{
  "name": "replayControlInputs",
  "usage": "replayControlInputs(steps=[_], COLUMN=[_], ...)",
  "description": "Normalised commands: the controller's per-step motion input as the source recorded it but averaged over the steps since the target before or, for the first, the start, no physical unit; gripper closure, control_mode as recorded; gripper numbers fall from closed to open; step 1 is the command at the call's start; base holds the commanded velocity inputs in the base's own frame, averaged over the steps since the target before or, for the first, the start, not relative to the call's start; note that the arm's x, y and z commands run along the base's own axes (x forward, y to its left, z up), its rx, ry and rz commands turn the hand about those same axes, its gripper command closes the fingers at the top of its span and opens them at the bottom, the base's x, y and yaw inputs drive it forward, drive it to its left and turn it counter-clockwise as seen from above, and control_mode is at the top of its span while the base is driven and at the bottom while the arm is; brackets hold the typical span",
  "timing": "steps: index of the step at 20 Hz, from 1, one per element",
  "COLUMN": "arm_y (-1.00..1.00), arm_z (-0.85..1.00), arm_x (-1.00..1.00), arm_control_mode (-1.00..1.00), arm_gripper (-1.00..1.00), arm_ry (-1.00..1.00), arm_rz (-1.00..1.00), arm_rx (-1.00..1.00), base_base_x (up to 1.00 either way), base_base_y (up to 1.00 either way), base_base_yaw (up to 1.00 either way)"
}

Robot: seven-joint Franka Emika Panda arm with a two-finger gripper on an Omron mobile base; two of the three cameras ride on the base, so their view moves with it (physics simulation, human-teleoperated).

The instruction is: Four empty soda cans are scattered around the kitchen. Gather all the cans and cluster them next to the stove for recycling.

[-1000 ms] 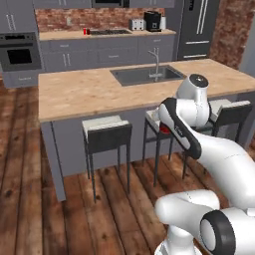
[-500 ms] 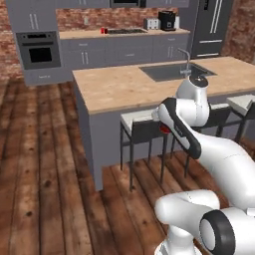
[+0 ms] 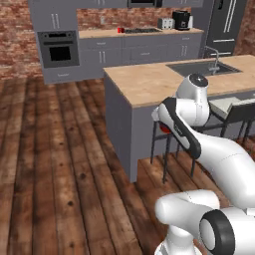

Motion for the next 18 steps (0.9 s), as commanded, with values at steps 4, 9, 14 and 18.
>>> replayControlInputs(steps=[4, 9, 14, 18], arm_y=[0.0, 0.0, 0.0, 0.0], arm_z=[0.0, 0.0, 0.0, 0.0], arm_x=[0.0, 0.0, 0.0, 0.0], arm_control_mode=[1.0, 1.0, 1.0, 1.0], arm_gripper=[1.0, 1.0, 1.0, 1.0], arm_ry=[0.0, 0.0, 0.0, 0.0], arm_rz=[0.0, 0.0, 0.0, 0.0], arm_rx=[0.0, 0.0, 0.0, 0.0], base_base_x=[0.48, 0.66, 0.92, 1.0], base_base_y=[1.0, 1.0, 1.0, 1.0], base_base_yaw=[0.01, 0.0, 0.0, 0.07])
